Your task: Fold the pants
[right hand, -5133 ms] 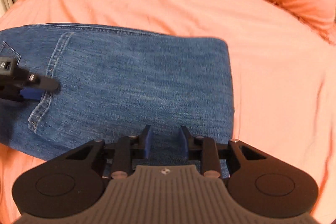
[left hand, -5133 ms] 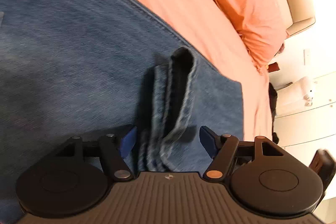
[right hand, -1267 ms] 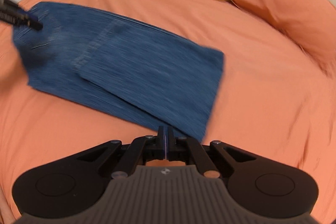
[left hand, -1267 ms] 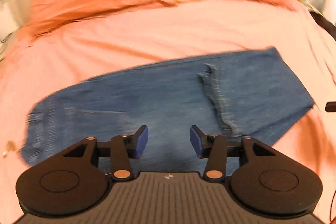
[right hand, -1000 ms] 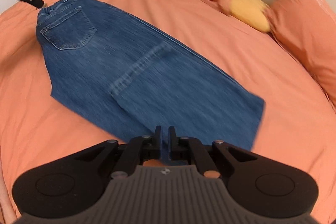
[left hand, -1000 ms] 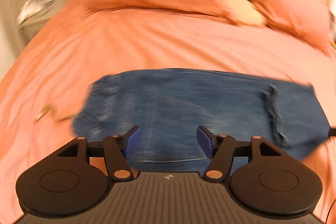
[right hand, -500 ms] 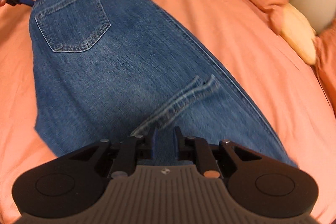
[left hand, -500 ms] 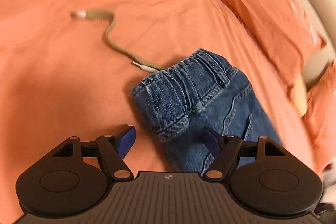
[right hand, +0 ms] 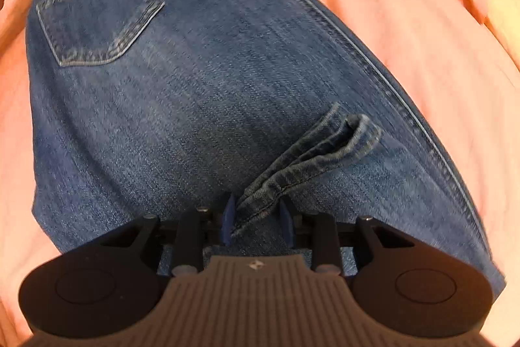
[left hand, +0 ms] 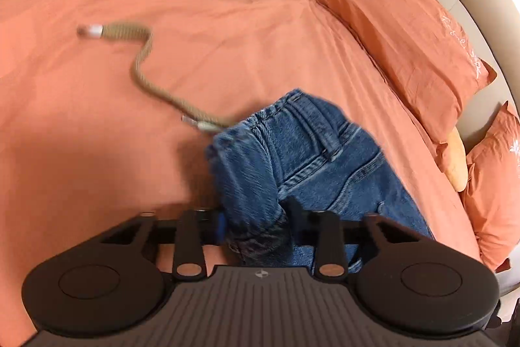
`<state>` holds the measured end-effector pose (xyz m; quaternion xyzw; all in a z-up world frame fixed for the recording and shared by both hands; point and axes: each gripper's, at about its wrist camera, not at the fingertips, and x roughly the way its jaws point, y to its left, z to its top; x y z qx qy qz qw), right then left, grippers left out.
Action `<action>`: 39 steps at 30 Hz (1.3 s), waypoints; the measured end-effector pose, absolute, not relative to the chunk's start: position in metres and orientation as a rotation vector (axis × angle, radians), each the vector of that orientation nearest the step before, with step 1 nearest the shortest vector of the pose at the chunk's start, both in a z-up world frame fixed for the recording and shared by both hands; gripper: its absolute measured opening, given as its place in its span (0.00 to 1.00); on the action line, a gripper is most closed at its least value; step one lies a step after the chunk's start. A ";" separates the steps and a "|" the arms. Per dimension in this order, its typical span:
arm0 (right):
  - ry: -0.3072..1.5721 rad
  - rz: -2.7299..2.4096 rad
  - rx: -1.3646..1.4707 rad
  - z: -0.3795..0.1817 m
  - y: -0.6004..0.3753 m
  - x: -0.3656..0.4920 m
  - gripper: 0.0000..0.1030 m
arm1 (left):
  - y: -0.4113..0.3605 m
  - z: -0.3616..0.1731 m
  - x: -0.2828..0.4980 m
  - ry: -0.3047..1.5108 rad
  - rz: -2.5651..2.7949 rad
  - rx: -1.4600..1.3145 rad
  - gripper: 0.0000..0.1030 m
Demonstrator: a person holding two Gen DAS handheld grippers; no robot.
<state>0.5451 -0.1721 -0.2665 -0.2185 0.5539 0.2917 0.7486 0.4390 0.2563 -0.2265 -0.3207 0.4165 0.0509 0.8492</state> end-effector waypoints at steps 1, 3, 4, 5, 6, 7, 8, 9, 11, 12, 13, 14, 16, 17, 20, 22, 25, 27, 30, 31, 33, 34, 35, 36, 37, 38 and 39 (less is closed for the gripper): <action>1.207 0.628 -0.458 -0.266 -0.175 0.544 0.28 | 0.252 -0.218 0.439 0.869 0.105 -0.641 0.27; 1.196 0.604 -0.433 -0.262 -0.177 0.542 0.28 | 0.239 -0.195 0.438 0.845 0.105 -0.561 0.25; 1.189 0.592 -0.414 -0.258 -0.179 0.540 0.29 | 0.232 -0.184 0.438 0.829 0.102 -0.529 0.25; 1.181 0.589 -0.388 -0.253 -0.183 0.538 0.29 | 0.225 -0.170 0.437 0.811 0.096 -0.499 0.24; 1.172 0.591 -0.348 -0.246 -0.189 0.535 0.28 | 0.216 -0.156 0.435 0.796 0.092 -0.468 0.24; 1.168 0.592 -0.303 -0.240 -0.199 0.533 0.26 | 0.206 -0.142 0.434 0.782 0.087 -0.435 0.24; 1.163 0.587 -0.259 -0.232 -0.209 0.531 0.26 | 0.194 -0.126 0.432 0.765 0.077 -0.398 0.24; 1.156 0.578 -0.227 -0.225 -0.220 0.527 0.26 | 0.180 -0.110 0.430 0.747 0.069 -0.359 0.24; 1.149 0.533 -0.177 -0.213 -0.243 0.520 0.26 | 0.150 -0.080 0.424 0.708 0.047 -0.284 0.24; 1.149 0.505 -0.155 -0.208 -0.258 0.516 0.26 | 0.131 -0.065 0.420 0.684 0.031 -0.242 0.24; 1.143 0.485 -0.136 -0.204 -0.274 0.511 0.26 | 0.111 -0.051 0.418 0.661 0.018 -0.200 0.24; 1.130 0.472 -0.118 -0.198 -0.287 0.504 0.26 | 0.087 -0.039 0.418 0.641 0.007 -0.159 0.24; 1.101 0.455 -0.087 -0.190 -0.314 0.491 0.26 | 0.041 -0.016 0.417 0.605 -0.018 -0.079 0.24; 1.089 0.448 -0.074 -0.187 -0.327 0.486 0.26 | 0.019 -0.007 0.416 0.592 -0.028 -0.043 0.24; 1.059 0.418 -0.036 -0.184 -0.360 0.470 0.26 | -0.051 0.012 0.416 0.551 -0.060 0.063 0.24; 1.043 0.392 -0.014 -0.184 -0.382 0.461 0.26 | -0.095 0.015 0.414 0.536 -0.087 0.122 0.24; 1.019 0.368 0.017 -0.184 -0.410 0.444 0.26 | -0.159 0.004 0.412 0.522 -0.136 0.199 0.23; 1.007 0.351 0.031 -0.187 -0.430 0.435 0.26 | -0.201 -0.012 0.408 0.506 -0.165 0.265 0.23; 1.008 0.323 0.070 -0.196 -0.456 0.420 0.27 | -0.262 -0.048 0.402 0.509 -0.226 0.356 0.23; 1.006 0.319 0.089 -0.199 -0.466 0.415 0.27 | -0.280 -0.062 0.399 0.526 -0.253 0.377 0.22; 1.009 0.319 0.122 -0.206 -0.483 0.409 0.27 | -0.312 -0.095 0.392 0.578 -0.312 0.423 0.22; 1.011 0.319 0.133 -0.210 -0.489 0.404 0.27 | -0.326 -0.114 0.390 0.611 -0.340 0.449 0.22; 1.016 0.320 0.139 -0.216 -0.494 0.402 0.27 | -0.337 -0.132 0.385 0.640 -0.367 0.478 0.21; 1.021 0.320 0.144 -0.220 -0.499 0.400 0.27 | -0.348 -0.149 0.378 0.668 -0.393 0.508 0.21; 1.027 0.320 0.147 -0.225 -0.503 0.397 0.27 | -0.356 -0.164 0.371 0.694 -0.422 0.535 0.21; 1.033 0.320 0.151 -0.230 -0.507 0.396 0.27 | -0.362 -0.178 0.367 0.722 -0.448 0.556 0.21; 1.040 0.321 0.158 -0.234 -0.511 0.394 0.27 | -0.364 -0.189 0.364 0.754 -0.469 0.565 0.21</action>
